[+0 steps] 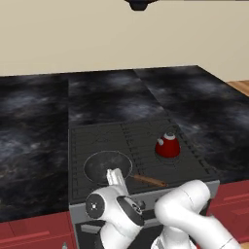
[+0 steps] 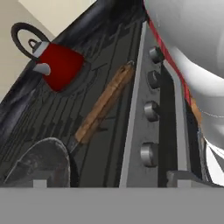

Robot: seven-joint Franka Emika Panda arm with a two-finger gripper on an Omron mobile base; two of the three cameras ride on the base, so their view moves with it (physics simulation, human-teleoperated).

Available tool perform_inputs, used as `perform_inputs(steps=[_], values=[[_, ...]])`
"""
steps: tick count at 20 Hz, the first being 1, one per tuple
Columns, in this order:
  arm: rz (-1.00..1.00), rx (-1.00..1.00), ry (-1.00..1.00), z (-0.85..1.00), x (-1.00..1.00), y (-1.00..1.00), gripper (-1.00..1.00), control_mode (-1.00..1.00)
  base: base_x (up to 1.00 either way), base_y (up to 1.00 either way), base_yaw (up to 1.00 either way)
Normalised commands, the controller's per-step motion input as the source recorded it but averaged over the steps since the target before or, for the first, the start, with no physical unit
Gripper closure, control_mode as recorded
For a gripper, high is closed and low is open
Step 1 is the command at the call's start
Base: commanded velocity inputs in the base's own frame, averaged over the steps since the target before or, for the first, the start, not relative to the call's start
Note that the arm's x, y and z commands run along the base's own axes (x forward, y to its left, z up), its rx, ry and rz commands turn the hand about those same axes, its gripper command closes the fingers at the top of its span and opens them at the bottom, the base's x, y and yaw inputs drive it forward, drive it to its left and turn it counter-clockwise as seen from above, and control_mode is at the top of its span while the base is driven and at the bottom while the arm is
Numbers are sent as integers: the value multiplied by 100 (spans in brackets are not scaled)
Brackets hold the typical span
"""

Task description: Pick the pan from the cabinet and place it on the stove. Then turn on the stove burner for the pan.

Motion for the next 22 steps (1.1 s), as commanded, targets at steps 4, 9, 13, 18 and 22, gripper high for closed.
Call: perform_inputs(steps=[4,9,13,18,22], values=[[10,-23,-29,0,-54,69,-100,-100,0,0,0],[8,-22,-7,-11,-18,53,-100,-100,0,0,0],[6,-17,-1,-25,0,28,-100,-100,0,0,0],[12,-22,0,-27,0,41,-100,-100,0,0,0],[11,-23,-1,-29,0,16,-100,-100,0,0,0]])
